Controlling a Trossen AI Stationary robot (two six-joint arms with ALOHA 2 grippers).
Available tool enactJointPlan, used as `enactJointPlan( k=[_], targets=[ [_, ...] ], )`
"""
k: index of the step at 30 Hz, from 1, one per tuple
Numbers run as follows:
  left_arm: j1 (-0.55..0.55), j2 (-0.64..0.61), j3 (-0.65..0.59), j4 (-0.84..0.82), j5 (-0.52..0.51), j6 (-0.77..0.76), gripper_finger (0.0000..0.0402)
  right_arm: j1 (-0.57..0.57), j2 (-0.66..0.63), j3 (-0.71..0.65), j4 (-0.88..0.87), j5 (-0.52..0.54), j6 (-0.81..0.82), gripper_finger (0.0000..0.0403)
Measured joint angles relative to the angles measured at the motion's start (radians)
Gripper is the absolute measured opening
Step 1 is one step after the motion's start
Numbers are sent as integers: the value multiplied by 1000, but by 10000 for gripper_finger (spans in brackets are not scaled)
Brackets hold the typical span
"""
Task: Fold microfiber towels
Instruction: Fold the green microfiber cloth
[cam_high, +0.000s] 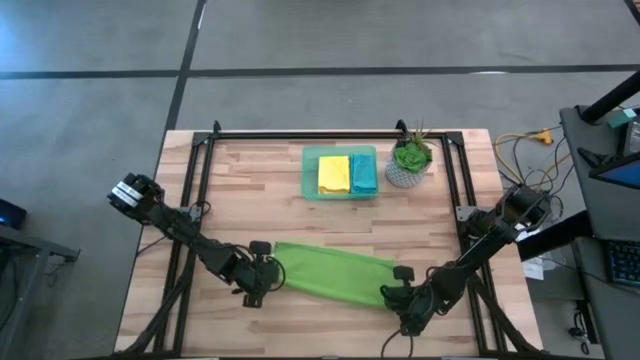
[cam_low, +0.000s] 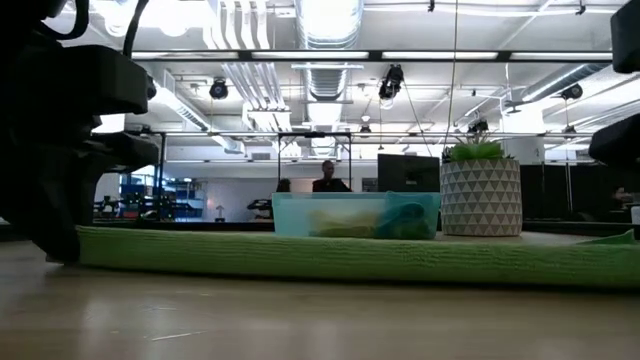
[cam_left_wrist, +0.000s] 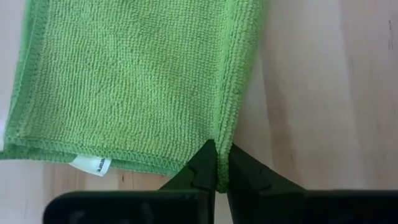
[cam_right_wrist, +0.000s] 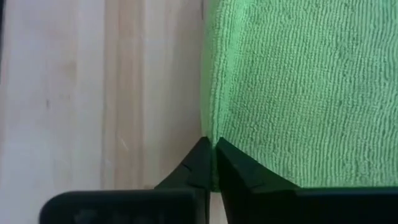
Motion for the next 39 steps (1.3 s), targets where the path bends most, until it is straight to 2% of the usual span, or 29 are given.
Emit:
enactJointPlan(
  k=[8, 13, 20, 27, 32, 39],
  targets=[
    [3, -48, -5, 2, 54, 0, 8, 0, 0, 48, -3, 2, -1, 11],
    [3, -73, -9, 65, 106, -1, 8, 0, -3, 100, -33, 5, 32, 11],
    [4, -145, -22, 82, 104, -3, 8, 0, -6, 150, -111, 9, 110, 11],
    [7, -187, -65, 80, 103, -3, 8, 6, -28, 115, -121, 39, 196, 11],
    [16, -204, -101, 85, 105, -41, 8, 11, -93, 60, -121, 93, 261, 9],
    [59, -228, -114, 94, 103, -51, 8, 7, -176, -28, -117, 99, 313, 9]
  ],
)
